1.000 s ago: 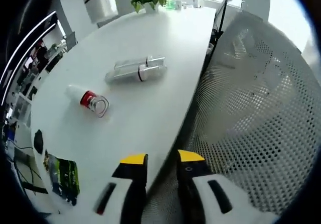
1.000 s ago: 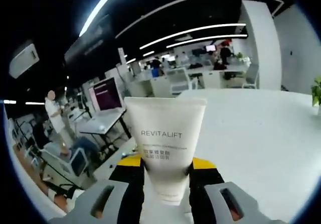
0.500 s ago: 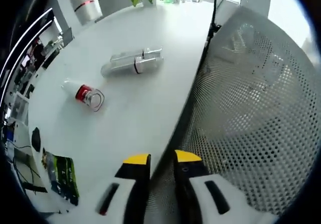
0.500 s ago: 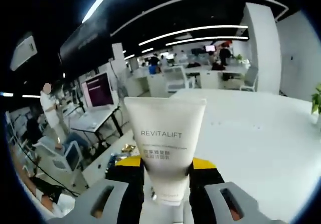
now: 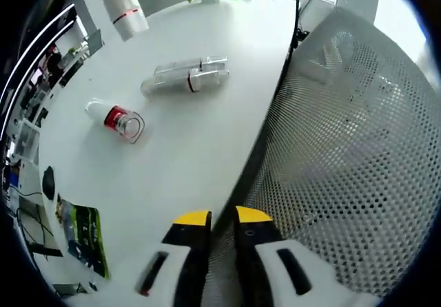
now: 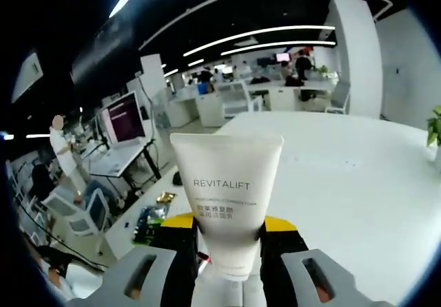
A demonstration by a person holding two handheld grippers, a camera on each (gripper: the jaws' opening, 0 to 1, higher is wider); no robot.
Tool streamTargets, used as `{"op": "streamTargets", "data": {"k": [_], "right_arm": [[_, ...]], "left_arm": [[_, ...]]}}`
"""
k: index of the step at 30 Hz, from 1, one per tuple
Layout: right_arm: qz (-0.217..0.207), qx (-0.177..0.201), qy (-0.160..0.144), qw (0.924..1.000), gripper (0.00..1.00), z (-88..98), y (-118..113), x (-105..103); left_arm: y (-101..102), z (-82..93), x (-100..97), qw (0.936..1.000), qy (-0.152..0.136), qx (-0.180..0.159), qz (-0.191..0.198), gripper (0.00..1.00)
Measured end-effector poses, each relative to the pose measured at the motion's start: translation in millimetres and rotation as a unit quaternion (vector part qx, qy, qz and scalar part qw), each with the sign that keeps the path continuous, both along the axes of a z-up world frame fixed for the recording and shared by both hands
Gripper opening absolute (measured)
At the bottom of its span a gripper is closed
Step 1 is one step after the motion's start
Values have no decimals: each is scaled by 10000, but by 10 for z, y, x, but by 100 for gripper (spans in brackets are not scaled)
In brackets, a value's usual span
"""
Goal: Arrange the skincare products in the storage area until every visible bottle or jar stands upright without overlapping.
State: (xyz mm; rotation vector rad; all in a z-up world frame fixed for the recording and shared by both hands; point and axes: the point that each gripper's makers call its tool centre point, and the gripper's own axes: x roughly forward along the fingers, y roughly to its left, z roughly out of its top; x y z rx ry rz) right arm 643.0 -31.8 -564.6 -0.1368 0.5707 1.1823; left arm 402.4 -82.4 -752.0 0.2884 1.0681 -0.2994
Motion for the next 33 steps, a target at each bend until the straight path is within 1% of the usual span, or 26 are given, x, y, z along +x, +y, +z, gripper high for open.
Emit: {"op": "streamTargets", "data": {"k": [2, 4, 6, 13, 18, 20, 21, 25, 28, 30, 33], "right_arm": [[-66, 5, 25, 10000, 30, -41, 4, 78], [-105, -1, 32, 9999, 30, -69, 31, 121], [-110, -36, -20, 9999, 30, -96, 71, 176], [-50, -133, -188, 9997, 30, -120, 176, 220], [-31, -178, -270, 9995, 30, -193, 262, 367], [-55, -250, -277, 9993, 30, -254, 317, 390], [-58, -258, -338, 9991, 30, -264, 352, 419], [-96, -296, -359, 9989, 30, -306, 472, 548], [-98, -339, -376, 9987, 30, -327, 568, 604], [-87, -442, -450, 9980, 30, -394, 640, 635], [-113, -497, -519, 9973, 30, -457, 711, 741]], "left_arm": [[-9, -5, -7, 10000, 23, -14, -15, 4], [8, -16, -12, 10000, 50, -12, 53, 3], [13, -20, -11, 10000, 49, -1, 65, 3], [-12, -36, -23, 9999, 103, -20, -2, 0], [-7, -30, -17, 10000, 79, -21, 15, 0], [-10, -36, -23, 9999, 103, -30, 15, 0], [-13, -37, -26, 9999, 107, -32, 2, 0], [-10, -32, -21, 10000, 92, -28, 21, 0], [-5, -30, -21, 10000, 85, -22, 36, 0], [0, -28, -17, 10000, 74, -21, 51, 0], [-2, -30, -20, 10000, 82, -22, 49, 0]]}}
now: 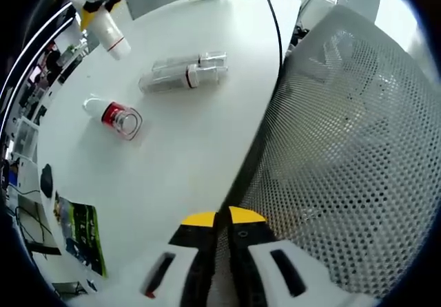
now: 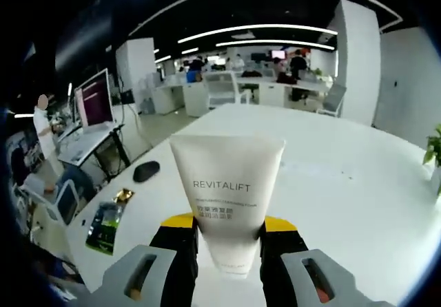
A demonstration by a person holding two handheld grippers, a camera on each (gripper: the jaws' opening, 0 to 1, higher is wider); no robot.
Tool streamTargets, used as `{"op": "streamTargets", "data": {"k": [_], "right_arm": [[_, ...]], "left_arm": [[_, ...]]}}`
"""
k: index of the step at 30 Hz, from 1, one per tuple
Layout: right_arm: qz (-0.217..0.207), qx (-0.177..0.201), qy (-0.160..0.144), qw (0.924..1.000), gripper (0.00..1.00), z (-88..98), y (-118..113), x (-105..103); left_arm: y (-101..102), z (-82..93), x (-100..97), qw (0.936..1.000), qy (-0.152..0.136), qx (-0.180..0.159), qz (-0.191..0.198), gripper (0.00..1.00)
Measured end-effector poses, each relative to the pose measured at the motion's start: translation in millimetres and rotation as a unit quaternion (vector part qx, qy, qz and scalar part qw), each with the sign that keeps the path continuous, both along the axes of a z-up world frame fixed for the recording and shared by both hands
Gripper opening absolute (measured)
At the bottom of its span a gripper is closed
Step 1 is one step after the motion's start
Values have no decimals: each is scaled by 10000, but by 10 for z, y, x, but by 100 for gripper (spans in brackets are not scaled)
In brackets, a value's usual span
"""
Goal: Arrange the skincare products in the storage area until every visible bottle or jar stands upright without overlapping.
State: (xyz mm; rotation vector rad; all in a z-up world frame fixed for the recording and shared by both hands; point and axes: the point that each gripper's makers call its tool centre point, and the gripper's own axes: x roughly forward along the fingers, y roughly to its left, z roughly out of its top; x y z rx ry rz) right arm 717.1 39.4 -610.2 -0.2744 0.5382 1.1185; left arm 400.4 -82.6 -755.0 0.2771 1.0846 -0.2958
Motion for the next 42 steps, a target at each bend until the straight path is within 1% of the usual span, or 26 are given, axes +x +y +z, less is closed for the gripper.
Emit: {"op": "streamTargets", "data": {"k": [4, 6, 7, 10, 12, 15, 17, 18, 20, 21, 23, 25, 27, 29, 31, 32, 36, 39, 42], "right_arm": [[-33, -7, -101, 9999, 30, -76, 97, 78], [-62, -75, -127, 9999, 30, -175, 126, 152], [-84, -166, -106, 9998, 30, -235, 131, 187], [-107, -230, -94, 9996, 30, -353, 171, 256], [-121, -266, -139, 9995, 30, -406, 200, 304], [-356, -182, -38, 9992, 30, -472, 185, 380], [-435, -145, -46, 9989, 30, -476, 202, 420], [-444, -122, -66, 9989, 30, -471, 223, 406], [-466, -126, -162, 9987, 30, -497, 256, 435], [-474, -103, -275, 9984, 30, -514, 278, 467], [-597, -42, -432, 9973, 30, -463, 295, 538], [-639, -87, -503, 9966, 30, -461, 278, 535], [-697, 72, -610, 9957, 30, -446, 295, 565], [-650, 152, -770, 9948, 31, -442, 304, 539], [-648, 173, -786, 9946, 31, -452, 289, 519], [-635, 184, -808, 9945, 31, -476, 309, 543], [-599, 145, -864, 9944, 32, -465, 297, 519], [-579, 83, -843, 9947, 32, -456, 294, 507], [-648, 43, -738, 9952, 32, -468, 306, 557]], "left_arm": [[10, 14, 8, 10000, -42, 19, 29, 0], [20, 23, 17, 10000, -79, 34, 49, 0], [20, 26, 18, 9999, -89, 31, 54, 0], [19, 20, 8, 10000, -55, 26, 52, 0], [17, 23, 10, 10000, -63, 24, 48, 0], [26, 26, 13, 9999, -78, 34, 71, 0], [30, 33, 25, 9999, -110, 39, 79, 0], [31, 29, 25, 9999, -102, 33, 87, 0], [31, 20, 13, 9999, -63, 33, 94, 0], [30, 16, 11, 9999, -57, 35, 91, 0], [35, 25, 22, 9999, -100, 41, 107, 0], [37, 30, 25, 9999, -118, 48, 108, 0], [39, 30, 27, 9998, -127, 54, 114, 0], [36, 26, 23, 9999, -110, 47, 109, 0], [37, 24, 20, 9999, -101, 48, 116, 0], [36, 24, 22, 9999, -109, 47, 119, 0], [32, 17, 15, 9999, -86, 44, 112, 0], [30, 15, 17, 9999, -93, 43, 106, 0], [30, 13, 13, 9999, -85, 42, 101, 0]]}}
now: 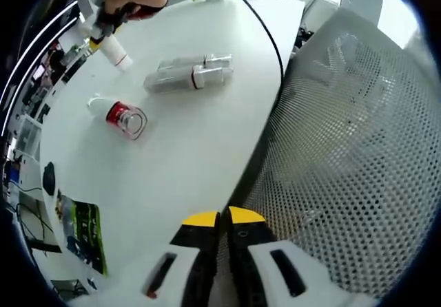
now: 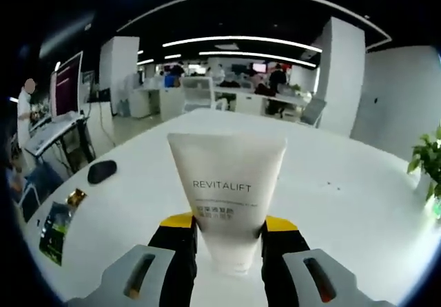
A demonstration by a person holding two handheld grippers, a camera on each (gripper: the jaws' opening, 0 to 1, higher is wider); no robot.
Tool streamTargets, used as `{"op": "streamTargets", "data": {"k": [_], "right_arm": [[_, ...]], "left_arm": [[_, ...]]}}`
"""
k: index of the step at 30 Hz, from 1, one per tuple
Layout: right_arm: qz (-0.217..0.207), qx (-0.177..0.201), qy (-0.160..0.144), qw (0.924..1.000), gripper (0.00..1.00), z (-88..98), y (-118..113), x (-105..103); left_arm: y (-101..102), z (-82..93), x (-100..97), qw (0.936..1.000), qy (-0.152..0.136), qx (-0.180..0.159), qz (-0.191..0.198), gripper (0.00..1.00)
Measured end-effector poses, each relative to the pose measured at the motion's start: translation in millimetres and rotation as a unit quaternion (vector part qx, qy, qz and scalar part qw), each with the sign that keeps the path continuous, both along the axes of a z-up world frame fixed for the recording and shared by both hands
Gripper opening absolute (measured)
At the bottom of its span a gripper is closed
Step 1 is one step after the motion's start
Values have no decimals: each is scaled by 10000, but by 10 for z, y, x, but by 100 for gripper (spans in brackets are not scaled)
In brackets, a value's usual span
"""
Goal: Arrange the skincare products in the storage area until every visible bottle or jar stands upright without overlapping.
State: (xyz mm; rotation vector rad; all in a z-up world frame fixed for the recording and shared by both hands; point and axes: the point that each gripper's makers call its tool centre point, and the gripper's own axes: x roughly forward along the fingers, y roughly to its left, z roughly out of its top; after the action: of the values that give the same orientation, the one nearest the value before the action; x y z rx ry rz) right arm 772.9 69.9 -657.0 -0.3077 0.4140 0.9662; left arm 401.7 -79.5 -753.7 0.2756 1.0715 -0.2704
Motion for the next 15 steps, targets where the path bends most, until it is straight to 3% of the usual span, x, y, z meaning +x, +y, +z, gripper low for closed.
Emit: {"op": "streamTargets", "data": {"k": [6, 15], "right_arm": [[-160, 7, 224, 9996, 33, -18, -40, 56], [-19, -142, 292, 9995, 40, -18, -64, 50]], "left_arm": [[6, -1, 2, 10000, -7, 6, 11, 0], [13, 5, 7, 10000, -27, 16, 20, 0]]}}
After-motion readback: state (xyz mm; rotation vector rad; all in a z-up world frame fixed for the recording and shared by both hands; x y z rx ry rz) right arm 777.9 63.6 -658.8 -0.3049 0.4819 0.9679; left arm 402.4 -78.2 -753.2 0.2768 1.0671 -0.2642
